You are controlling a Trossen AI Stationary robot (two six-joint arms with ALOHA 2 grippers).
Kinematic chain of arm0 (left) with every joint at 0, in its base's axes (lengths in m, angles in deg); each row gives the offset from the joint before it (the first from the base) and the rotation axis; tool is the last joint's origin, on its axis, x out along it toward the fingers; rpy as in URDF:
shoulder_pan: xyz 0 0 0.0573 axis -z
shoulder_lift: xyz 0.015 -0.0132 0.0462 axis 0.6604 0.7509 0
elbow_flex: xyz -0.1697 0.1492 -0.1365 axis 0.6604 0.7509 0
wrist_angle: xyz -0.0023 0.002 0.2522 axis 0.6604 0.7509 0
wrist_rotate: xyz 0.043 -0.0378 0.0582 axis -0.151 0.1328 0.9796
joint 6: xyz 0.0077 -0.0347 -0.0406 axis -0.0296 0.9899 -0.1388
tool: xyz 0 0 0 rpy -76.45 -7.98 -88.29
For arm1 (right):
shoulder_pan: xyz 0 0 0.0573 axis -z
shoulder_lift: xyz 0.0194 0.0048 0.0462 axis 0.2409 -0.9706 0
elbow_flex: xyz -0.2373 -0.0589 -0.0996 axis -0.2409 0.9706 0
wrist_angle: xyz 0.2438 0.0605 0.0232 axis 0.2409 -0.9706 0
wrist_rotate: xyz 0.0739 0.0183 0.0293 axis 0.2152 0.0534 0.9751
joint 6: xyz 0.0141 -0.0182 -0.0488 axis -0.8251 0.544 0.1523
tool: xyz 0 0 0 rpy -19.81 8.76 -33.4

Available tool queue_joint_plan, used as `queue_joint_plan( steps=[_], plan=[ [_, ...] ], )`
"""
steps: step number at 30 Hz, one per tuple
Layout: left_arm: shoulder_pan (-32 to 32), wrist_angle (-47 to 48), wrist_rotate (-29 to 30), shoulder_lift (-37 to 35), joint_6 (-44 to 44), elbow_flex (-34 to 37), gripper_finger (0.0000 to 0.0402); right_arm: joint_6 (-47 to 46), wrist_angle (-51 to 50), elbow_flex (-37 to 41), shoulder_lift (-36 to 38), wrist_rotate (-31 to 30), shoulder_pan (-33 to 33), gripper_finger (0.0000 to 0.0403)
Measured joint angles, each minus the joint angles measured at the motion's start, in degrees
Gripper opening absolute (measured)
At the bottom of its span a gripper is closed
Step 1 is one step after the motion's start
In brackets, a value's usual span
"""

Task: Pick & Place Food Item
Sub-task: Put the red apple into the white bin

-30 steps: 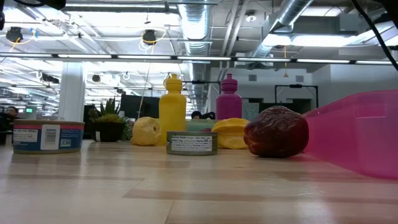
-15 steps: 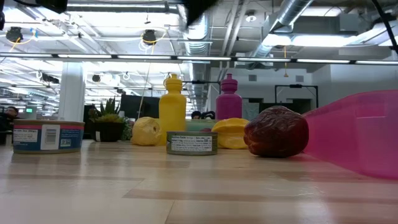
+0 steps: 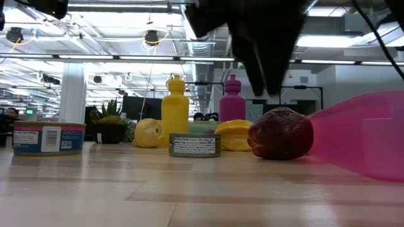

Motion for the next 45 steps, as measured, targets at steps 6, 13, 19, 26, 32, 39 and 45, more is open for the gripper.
queue_joint_plan(
  steps=[6,13,19,26,32,39,45],
  plan=[
    [0.00,0.05,0.00,-0.01,0.03,0.00,0.0363,2.44,0.55,7.13,0.13,1.73,2.71,0.0394],
    [0.00,0.05,-0.02,-0.02,0.03,0.00,0.0363,3.43,7.14,14.03,-0.35,0.65,5.17,0.0394],
    [-0.02,0.25,-0.07,0.00,0.20,0.00,0.0363,4.21,12.41,18.69,-0.07,1.34,5.22,0.0367],
    [-0.04,0.53,-0.07,0.00,0.20,0.00,0.0363,1.21,13.71,19.43,0.15,-0.12,3.90,0.0249],
    [-0.04,0.52,-0.28,-0.02,0.22,0.00,0.0363,-1.03,13.43,15.94,-0.17,-1.41,2.53,0.0228],
    [-0.04,0.64,-0.20,-0.01,-0.02,0.00,0.0362,-2.85,12.38,5.60,-0.17,-7.09,-0.53,0.0228],
    [-0.07,0.64,3.44,-0.02,-0.01,0.00,0.0362,2.57,23.03,-5.42,-0.16,-15.36,-3.85,0.0228]
  ],
)
